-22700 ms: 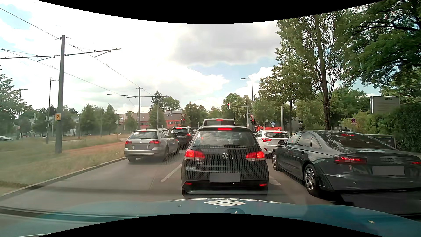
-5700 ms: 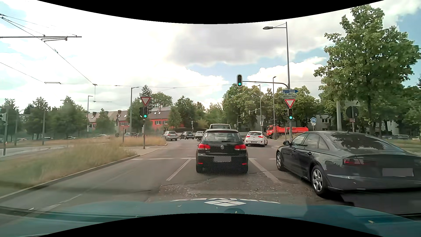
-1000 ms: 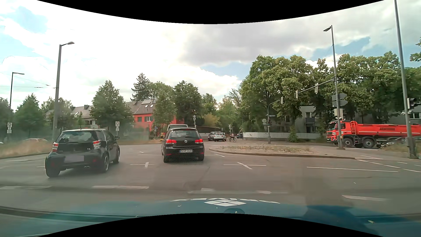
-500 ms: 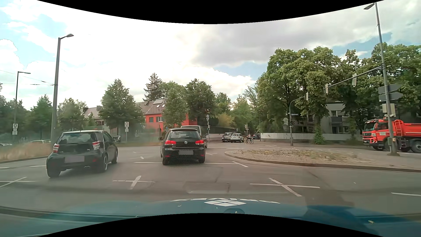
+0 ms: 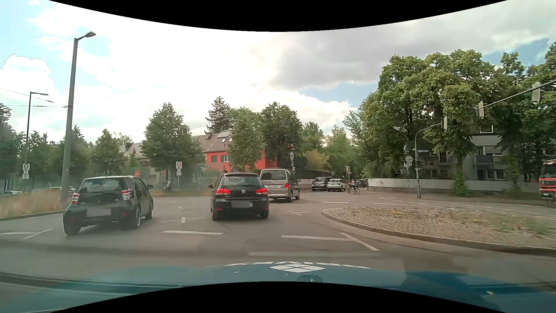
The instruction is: Follow the waypoints while adhering to traffic rules and regulations
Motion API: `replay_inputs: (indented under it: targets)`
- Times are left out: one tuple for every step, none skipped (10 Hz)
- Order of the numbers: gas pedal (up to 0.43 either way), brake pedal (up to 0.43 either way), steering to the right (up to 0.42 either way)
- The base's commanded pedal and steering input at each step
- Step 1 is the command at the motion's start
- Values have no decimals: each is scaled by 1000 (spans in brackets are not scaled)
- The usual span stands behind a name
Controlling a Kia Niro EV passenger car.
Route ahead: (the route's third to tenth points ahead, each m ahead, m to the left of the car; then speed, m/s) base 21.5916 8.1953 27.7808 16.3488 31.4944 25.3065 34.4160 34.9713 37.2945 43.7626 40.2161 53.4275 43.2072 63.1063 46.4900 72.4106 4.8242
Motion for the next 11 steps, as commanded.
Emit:
replay_inputs:
  targets:
    - [240, 0, -107]
    - [268, 0, -108]
    - [280, 0, -107]
    - [299, 0, -100]
    - [358, 0, -95]
    - [358, 0, -98]
    - [358, 0, -104]
    - [358, 0, -107]
    - [358, 0, -109]
    - [358, 0, -108]
    - [358, 0, -109]
